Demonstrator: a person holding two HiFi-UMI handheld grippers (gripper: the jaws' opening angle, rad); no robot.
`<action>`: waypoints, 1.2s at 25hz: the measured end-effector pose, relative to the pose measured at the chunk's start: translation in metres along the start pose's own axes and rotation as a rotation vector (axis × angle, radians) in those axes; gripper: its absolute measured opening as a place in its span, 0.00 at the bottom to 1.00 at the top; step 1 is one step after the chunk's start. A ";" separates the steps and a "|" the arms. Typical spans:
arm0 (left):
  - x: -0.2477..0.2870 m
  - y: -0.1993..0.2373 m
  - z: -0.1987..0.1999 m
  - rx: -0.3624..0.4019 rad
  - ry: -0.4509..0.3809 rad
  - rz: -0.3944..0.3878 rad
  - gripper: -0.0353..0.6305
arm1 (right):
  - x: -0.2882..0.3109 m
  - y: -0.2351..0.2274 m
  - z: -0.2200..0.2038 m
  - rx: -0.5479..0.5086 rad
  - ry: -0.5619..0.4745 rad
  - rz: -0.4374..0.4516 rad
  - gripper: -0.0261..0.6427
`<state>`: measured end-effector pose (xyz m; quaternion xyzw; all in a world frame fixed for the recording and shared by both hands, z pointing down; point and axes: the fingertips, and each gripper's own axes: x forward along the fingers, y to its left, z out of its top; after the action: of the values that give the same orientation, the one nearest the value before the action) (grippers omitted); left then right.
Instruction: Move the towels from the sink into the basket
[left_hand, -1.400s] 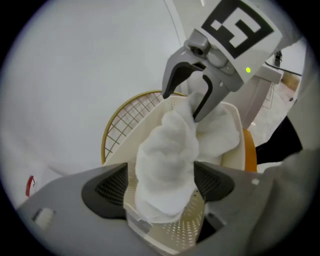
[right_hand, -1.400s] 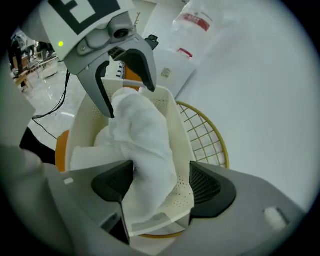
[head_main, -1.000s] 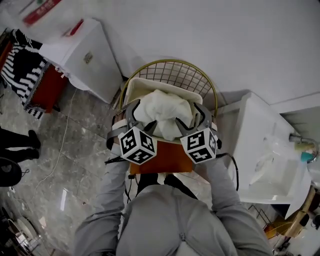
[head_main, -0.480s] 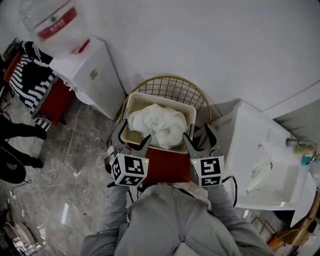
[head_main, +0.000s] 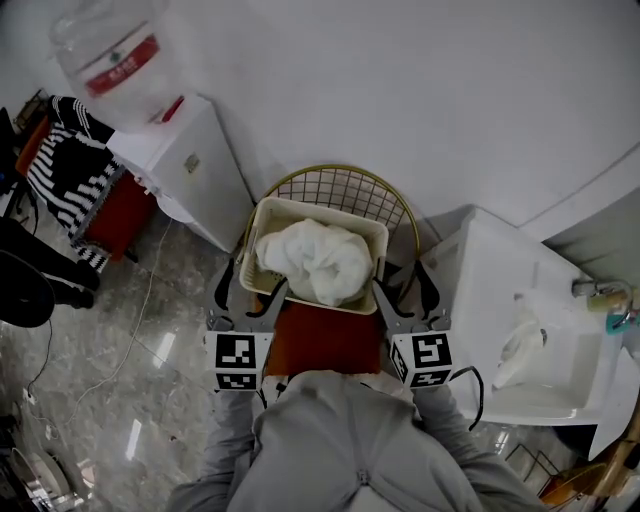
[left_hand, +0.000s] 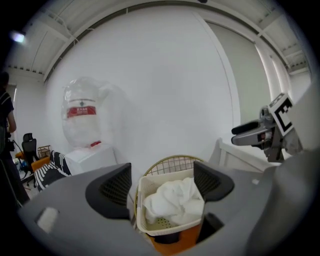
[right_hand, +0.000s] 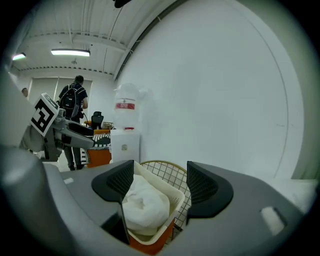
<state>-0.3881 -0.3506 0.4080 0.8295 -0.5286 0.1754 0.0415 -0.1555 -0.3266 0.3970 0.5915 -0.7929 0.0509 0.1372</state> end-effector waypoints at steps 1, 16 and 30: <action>-0.002 0.001 0.001 -0.021 -0.019 0.002 0.71 | -0.001 0.000 0.002 0.000 -0.006 0.006 0.53; -0.026 0.017 0.002 -0.148 -0.129 0.107 0.71 | -0.010 0.002 0.000 0.062 -0.007 0.051 0.53; -0.031 0.015 0.002 -0.128 -0.135 0.109 0.71 | -0.010 0.006 -0.010 0.053 0.020 0.058 0.53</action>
<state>-0.4128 -0.3307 0.3937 0.8051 -0.5846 0.0871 0.0492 -0.1570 -0.3136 0.4040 0.5710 -0.8067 0.0818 0.1280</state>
